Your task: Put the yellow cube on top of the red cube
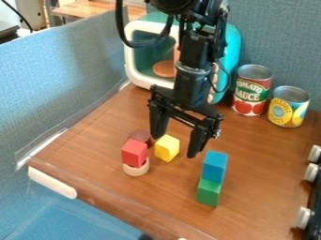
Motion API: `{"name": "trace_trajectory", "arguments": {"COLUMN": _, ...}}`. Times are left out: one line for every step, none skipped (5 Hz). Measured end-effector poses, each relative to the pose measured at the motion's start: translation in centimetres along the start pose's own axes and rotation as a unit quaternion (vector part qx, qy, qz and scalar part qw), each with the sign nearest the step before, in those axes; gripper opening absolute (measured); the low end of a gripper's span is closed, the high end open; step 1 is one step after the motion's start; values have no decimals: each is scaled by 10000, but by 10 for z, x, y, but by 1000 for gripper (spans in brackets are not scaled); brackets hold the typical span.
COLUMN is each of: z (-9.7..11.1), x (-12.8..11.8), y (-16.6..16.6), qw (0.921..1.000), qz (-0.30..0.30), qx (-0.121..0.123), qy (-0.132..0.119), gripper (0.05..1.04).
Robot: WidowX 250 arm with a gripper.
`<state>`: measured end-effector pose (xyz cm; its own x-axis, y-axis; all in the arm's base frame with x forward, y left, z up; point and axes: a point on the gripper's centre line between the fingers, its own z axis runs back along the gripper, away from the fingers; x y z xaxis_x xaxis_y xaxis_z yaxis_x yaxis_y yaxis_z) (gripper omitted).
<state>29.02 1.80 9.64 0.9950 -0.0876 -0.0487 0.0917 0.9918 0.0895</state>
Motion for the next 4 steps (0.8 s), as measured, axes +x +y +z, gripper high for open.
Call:
{"name": "trace_trajectory", "arguments": {"z": -8, "x": 0, "y": -2, "qw": 9999, "qz": -34, "qx": -34, "qy": 127, "gripper": 1001}}
{"name": "trace_trajectory", "arguments": {"z": -1, "x": 7, "y": -4, "qw": 9998, "qz": -99, "qx": -192, "qy": -21, "gripper": 1001}}
{"name": "trace_trajectory", "arguments": {"z": -10, "x": 14, "y": 7, "qw": 9986, "qz": -72, "qx": -511, "qy": -87, "gripper": 1001}}
{"name": "trace_trajectory", "arguments": {"z": -10, "x": 19, "y": 12, "qw": 9984, "qz": -19, "qx": -559, "qy": -8, "gripper": 1001}}
